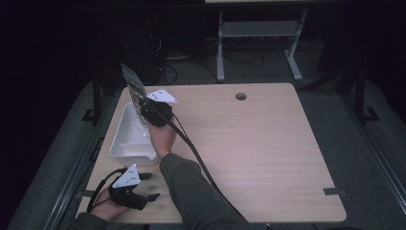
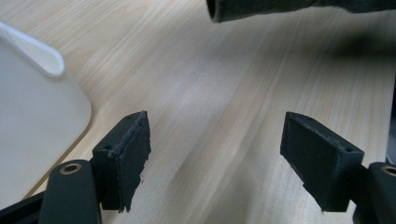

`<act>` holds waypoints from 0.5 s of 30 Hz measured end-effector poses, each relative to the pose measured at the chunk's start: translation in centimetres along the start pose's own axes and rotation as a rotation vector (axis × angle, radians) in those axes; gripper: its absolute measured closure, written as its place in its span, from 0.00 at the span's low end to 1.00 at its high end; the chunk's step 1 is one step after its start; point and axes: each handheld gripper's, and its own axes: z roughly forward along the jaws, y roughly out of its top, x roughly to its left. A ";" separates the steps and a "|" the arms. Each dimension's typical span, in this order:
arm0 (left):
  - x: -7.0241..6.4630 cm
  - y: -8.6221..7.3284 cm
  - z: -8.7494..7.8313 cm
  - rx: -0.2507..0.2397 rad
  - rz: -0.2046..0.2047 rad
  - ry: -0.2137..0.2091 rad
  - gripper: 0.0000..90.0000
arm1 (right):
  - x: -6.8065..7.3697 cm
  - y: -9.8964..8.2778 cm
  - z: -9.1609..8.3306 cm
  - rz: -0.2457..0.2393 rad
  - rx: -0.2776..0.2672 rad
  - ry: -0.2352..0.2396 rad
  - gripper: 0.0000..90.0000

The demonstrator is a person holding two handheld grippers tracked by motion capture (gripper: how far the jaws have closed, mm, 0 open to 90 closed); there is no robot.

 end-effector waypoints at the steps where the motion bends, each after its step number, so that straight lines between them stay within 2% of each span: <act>1: 0.0 0.0 0.0 0.003 0.002 0.000 0.26 | 0.0 0.4 -0.2 -0.025 0.014 0.010 0.66; 2: 0.0 0.0 0.0 0.003 0.002 0.000 0.26 | 0.0 0.4 -0.2 -0.025 0.014 0.010 0.66; 4: -0.1 0.0 0.1 0.004 0.002 0.000 0.26 | -0.2 0.9 -0.3 -0.033 0.056 0.020 0.61; 5: -0.1 0.0 0.1 0.003 0.005 0.000 0.26 | -0.3 1.5 -0.3 -0.056 0.105 0.031 0.59; 6: -0.1 0.0 0.1 0.003 0.005 0.000 0.26 | -0.3 1.5 -0.3 -0.056 0.105 0.031 0.59; 7: -0.1 0.0 0.1 0.006 0.005 -0.001 0.26 | -0.5 1.9 -0.1 -0.087 0.172 0.047 0.59; 8: -0.1 0.0 0.1 0.006 0.005 -0.001 0.26 | -0.5 1.9 -0.1 -0.087 0.172 0.047 0.59; 9: -0.1 0.1 0.1 0.009 0.007 0.000 0.26 | -0.7 2.3 0.2 -0.106 0.232 0.055 0.59; 10: -0.1 0.1 0.1 0.009 0.007 0.000 0.26 | -0.7 2.3 0.2 -0.106 0.232 0.055 0.59; 12: -0.1 0.0 0.1 0.007 0.005 -0.001 0.26 | -0.9 2.5 0.7 -0.121 0.291 0.069 0.58; 13: 0.0 0.0 0.1 0.007 0.005 -0.002 0.26 | -1.2 2.6 1.3 -0.115 0.371 0.089 0.58; 14: 0.0 0.0 0.1 0.006 0.002 -0.001 0.26 | -1.2 2.6 1.3 -0.115 0.371 0.089 0.58; 15: 0.0 0.0 0.1 0.005 0.001 -0.002 0.26 | -1.2 2.4 1.6 -0.142 0.399 0.073 0.62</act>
